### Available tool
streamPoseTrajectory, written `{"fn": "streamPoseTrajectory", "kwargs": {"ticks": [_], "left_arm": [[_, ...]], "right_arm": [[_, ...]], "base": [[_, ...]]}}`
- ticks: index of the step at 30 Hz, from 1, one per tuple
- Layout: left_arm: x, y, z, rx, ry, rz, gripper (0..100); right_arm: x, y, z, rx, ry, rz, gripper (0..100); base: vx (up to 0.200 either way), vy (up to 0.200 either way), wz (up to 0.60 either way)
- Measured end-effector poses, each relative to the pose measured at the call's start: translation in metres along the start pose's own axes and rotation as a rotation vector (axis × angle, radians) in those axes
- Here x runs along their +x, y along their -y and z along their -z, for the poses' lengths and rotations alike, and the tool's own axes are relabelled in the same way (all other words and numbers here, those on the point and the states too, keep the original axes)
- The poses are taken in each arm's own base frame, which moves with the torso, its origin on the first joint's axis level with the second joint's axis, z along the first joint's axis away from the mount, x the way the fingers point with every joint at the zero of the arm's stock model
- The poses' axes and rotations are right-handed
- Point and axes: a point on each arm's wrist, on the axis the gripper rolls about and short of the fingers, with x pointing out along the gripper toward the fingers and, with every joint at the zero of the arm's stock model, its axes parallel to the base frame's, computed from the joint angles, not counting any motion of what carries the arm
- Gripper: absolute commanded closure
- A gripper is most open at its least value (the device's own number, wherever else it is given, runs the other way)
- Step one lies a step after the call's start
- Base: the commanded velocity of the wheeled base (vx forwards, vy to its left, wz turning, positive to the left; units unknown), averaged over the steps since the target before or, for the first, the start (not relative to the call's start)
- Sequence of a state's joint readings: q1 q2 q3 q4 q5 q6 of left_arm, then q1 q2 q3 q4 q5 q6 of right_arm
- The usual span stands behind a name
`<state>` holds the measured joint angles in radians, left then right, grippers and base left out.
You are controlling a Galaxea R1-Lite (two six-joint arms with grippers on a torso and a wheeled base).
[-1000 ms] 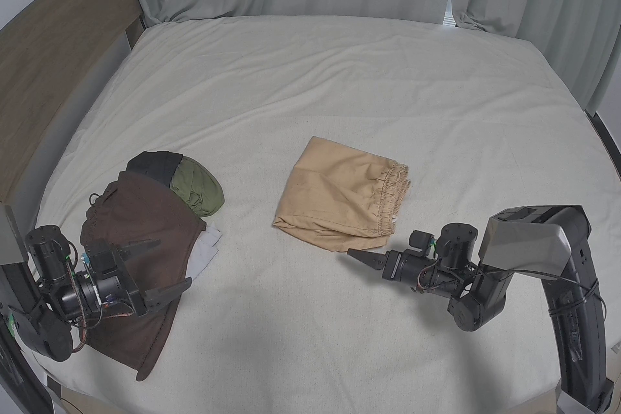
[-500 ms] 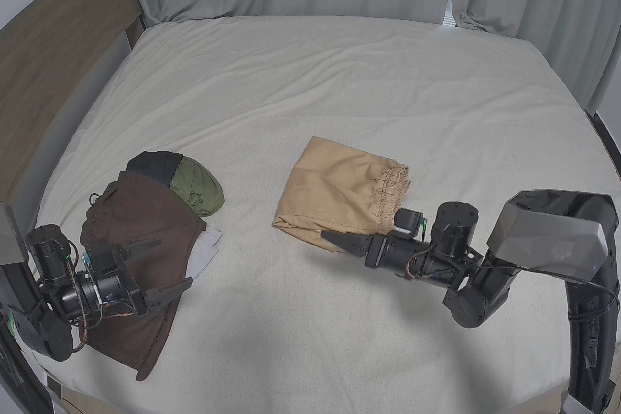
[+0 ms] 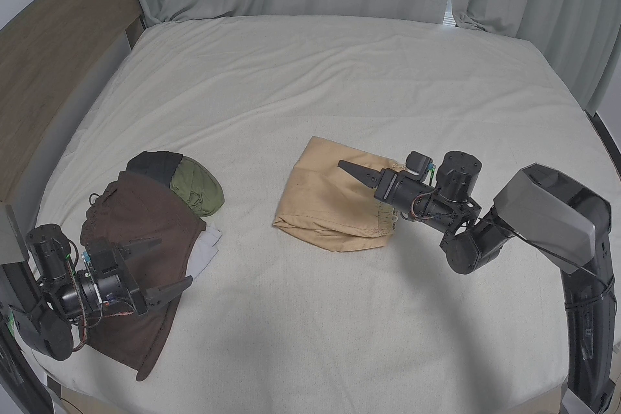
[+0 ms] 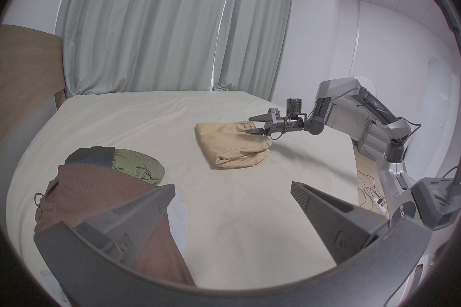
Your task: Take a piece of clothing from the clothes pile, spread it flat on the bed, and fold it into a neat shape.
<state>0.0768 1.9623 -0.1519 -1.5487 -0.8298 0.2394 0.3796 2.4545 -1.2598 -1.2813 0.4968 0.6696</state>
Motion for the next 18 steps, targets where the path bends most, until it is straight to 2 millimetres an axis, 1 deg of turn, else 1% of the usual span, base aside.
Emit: {"fn": "streamPoseTrajectory", "kwargs": {"ticks": [3, 6, 13, 18], "left_arm": [[0.000, 0.000, 0.000, 0.000, 0.001, 0.001, 0], [0.001, 0.000, 0.000, 0.000, 0.000, 0.002, 0], [0.000, 0.001, 0.001, -0.005, -0.005, 0.005, 0], [0.001, 0.001, 0.002, -0.008, -0.007, 0.006, 0]], "right_arm": [[-0.002, 0.025, 0.001, 0.005, 0.012, 0.042, 0], [-0.005, 0.045, 0.007, 0.013, 0.007, 0.076, 0], [-0.011, 0.074, 0.028, -0.008, -0.023, 0.126, 0], [-0.014, 0.086, 0.041, -0.013, -0.042, 0.148, 0]], "base": [[0.000, 0.000, 0.00], [0.000, 0.000, 0.00], [0.000, 0.000, 0.00], [0.000, 0.000, 0.00]]}}
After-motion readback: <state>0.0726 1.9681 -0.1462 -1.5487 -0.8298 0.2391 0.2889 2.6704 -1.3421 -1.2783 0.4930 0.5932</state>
